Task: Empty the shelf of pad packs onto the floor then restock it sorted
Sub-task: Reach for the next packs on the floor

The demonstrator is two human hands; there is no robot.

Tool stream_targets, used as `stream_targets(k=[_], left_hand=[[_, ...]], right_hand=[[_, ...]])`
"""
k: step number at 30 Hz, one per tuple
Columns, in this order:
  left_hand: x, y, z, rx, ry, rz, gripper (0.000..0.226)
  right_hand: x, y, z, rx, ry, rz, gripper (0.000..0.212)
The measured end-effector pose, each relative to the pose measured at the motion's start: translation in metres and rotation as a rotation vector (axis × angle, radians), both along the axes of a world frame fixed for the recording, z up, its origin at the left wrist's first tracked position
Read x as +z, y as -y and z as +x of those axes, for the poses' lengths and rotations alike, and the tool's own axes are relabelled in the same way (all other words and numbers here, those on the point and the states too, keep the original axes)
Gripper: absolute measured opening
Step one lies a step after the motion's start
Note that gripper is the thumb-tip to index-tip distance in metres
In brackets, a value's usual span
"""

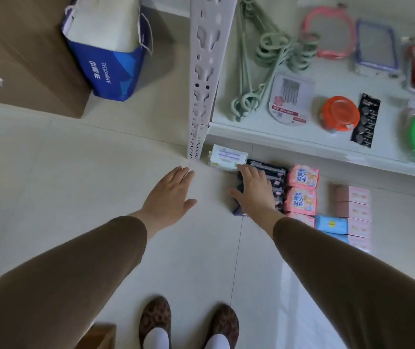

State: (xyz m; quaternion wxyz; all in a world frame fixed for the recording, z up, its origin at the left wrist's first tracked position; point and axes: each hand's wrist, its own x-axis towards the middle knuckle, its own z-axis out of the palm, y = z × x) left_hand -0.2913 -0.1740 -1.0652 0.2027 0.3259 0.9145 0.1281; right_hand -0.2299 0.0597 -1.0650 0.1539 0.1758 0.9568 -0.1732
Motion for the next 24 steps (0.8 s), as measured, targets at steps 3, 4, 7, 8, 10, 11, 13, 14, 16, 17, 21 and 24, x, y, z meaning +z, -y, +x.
stream_targets(k=[3,4,7,8,10,11,13,14,16,17,21,24], left_hand=[[-0.04,-0.004,-0.014,0.011,0.016,-0.01,0.073],[-0.051,-0.006,-0.017,0.022,0.028,-0.011,0.073],[-0.08,-0.016,-0.022,0.071,0.069,0.008,0.072],[-0.088,-0.019,-0.023,0.086,0.084,0.018,0.071],[-0.102,-0.023,-0.026,0.101,0.092,0.036,0.071],[-0.108,-0.024,-0.028,0.098,0.09,0.036,0.071],[-0.12,-0.023,-0.031,0.085,0.088,0.031,0.071],[-0.125,-0.022,-0.033,0.078,0.087,0.028,0.071],[-0.134,-0.019,-0.036,0.063,0.083,0.018,0.07],[-0.137,-0.018,-0.038,0.058,0.076,0.012,0.07],[-0.147,-0.013,-0.045,0.083,0.068,0.004,0.069],[-0.149,-0.011,-0.043,0.111,0.077,-0.001,0.068]], right_hand=[[-0.041,-0.007,-0.02,0.019,0.011,0.027,0.075],[-0.053,-0.01,-0.026,0.024,0.023,0.037,0.077],[-0.084,-0.018,-0.042,0.049,0.062,0.1,0.081],[-0.092,-0.021,-0.047,0.063,0.069,0.13,0.082],[-0.109,-0.026,-0.057,0.076,0.069,0.183,0.085],[-0.117,-0.029,-0.062,0.077,0.068,0.202,0.086],[-0.129,-0.032,-0.074,0.081,0.079,0.236,0.09],[-0.135,-0.034,-0.08,0.086,0.091,0.256,0.092],[-0.145,-0.036,-0.092,0.093,0.113,0.288,0.097],[-0.149,-0.037,-0.097,0.094,0.121,0.3,0.099],[-0.161,-0.034,-0.109,0.134,0.14,0.37,0.098],[-0.168,-0.028,-0.104,0.206,0.074,0.425,0.079]])
